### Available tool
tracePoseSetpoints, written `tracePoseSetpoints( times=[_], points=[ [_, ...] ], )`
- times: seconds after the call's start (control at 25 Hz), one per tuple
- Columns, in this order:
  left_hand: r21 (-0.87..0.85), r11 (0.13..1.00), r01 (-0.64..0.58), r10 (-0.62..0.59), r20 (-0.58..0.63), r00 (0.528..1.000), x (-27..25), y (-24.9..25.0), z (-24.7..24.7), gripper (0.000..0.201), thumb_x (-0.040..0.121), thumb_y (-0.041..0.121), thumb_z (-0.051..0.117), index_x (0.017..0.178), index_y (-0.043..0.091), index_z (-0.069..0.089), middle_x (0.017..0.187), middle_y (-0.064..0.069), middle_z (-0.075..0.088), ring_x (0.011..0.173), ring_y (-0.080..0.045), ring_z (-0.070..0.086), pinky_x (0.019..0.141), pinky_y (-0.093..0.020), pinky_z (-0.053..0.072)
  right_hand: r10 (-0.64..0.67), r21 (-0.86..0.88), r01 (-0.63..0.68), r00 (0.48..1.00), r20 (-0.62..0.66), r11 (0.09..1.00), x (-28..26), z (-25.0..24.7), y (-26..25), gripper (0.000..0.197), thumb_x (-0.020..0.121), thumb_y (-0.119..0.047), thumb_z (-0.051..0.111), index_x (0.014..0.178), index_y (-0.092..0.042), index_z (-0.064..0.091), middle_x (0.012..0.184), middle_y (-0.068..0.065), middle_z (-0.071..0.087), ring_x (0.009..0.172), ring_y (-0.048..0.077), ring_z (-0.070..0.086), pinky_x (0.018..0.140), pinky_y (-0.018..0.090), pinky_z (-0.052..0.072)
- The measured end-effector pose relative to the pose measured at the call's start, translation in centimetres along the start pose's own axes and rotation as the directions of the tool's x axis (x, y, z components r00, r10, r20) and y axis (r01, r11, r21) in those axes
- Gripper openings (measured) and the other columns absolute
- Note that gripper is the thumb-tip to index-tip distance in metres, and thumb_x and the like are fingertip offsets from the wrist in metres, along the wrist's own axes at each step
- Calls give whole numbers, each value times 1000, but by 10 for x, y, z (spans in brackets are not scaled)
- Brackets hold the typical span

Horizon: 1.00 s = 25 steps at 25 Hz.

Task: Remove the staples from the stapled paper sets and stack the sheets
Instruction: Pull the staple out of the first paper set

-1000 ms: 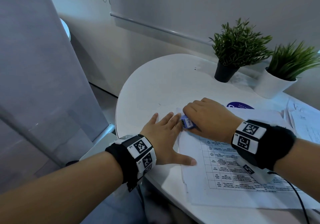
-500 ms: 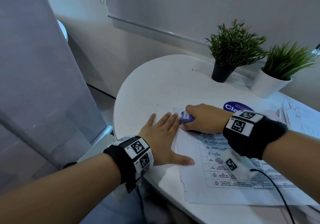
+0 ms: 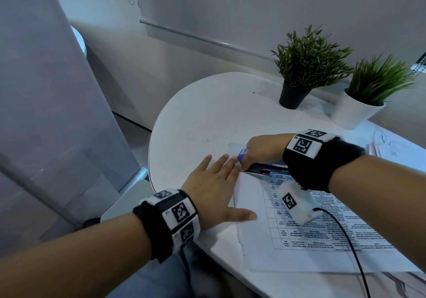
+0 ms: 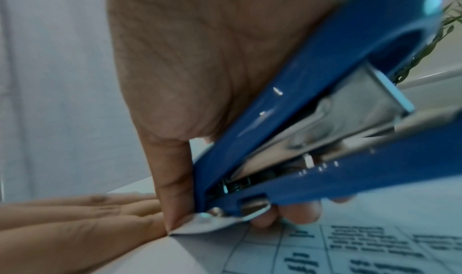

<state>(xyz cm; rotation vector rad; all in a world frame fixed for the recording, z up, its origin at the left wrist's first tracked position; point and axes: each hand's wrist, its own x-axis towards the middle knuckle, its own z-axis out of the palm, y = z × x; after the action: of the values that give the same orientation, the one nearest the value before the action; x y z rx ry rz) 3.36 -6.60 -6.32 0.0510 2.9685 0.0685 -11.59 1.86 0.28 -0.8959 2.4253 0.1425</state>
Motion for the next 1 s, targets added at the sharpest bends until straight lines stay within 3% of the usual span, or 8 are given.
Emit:
tracePoseSetpoints(
  times=[0.2,0.52,0.64,0.72,0.76,0.84,0.92,1.0],
  points=[
    [59,994,-90,93,-44,995,-6,9,-4,95,89,74,23,153,5,9,162,-15,5,150,-24,3,122,-38,1,6,-7,-6,1000,-2,1000,0,2,-1,30,78,-46,70,73,-20,58,73,-2,62,65,14,56,62,27,39],
    [76,989,-124,126,-13,992,-3,3,-8,93,86,77,24,154,14,15,161,-18,9,149,-26,11,121,-38,5,6,108,-16,996,91,994,-8,-7,-10,29,89,-23,64,62,-15,54,62,-2,52,49,6,49,50,20,38],
    [77,988,-132,134,-23,991,-2,4,-9,93,86,78,25,153,14,18,159,-21,12,148,-29,14,122,-39,8,-14,199,-26,980,200,980,-10,-13,-15,26,94,-12,56,69,-16,49,73,-1,47,60,7,45,52,13,41],
    [68,989,-133,135,-16,991,-2,4,-10,92,85,78,27,153,16,23,159,-18,15,148,-28,17,122,-39,12,17,172,-46,986,169,984,-12,-13,-17,30,94,-13,56,66,-13,48,67,1,46,54,10,44,40,11,38],
    [30,992,-123,124,-23,992,-2,3,-9,89,85,78,28,150,18,29,159,-14,20,146,-27,23,120,-40,19,26,156,-50,989,149,987,-13,-12,-17,31,94,-15,56,64,-12,48,63,2,46,48,10,45,37,12,36],
    [-190,980,-56,35,-116,993,-3,0,-7,66,86,72,38,128,26,56,140,0,51,127,-20,49,102,-37,43,25,87,-32,996,88,996,-15,-9,-12,32,90,-29,61,65,-13,53,63,1,50,48,9,48,50,19,39],
    [-584,812,0,-189,-264,946,-1,-3,-7,31,90,51,53,95,24,68,95,10,68,89,-10,62,80,-29,49,4,40,-3,1000,-19,999,-14,-6,-3,33,83,-44,65,69,-16,58,66,-1,56,58,14,50,59,27,36],
    [-802,595,52,-437,-268,859,5,-10,-10,16,91,26,60,91,18,73,85,7,73,81,-9,65,79,-25,51,-26,73,34,993,-113,997,-17,-4,0,34,83,-49,65,77,-18,55,77,0,58,65,15,51,62,29,37]
  ],
)
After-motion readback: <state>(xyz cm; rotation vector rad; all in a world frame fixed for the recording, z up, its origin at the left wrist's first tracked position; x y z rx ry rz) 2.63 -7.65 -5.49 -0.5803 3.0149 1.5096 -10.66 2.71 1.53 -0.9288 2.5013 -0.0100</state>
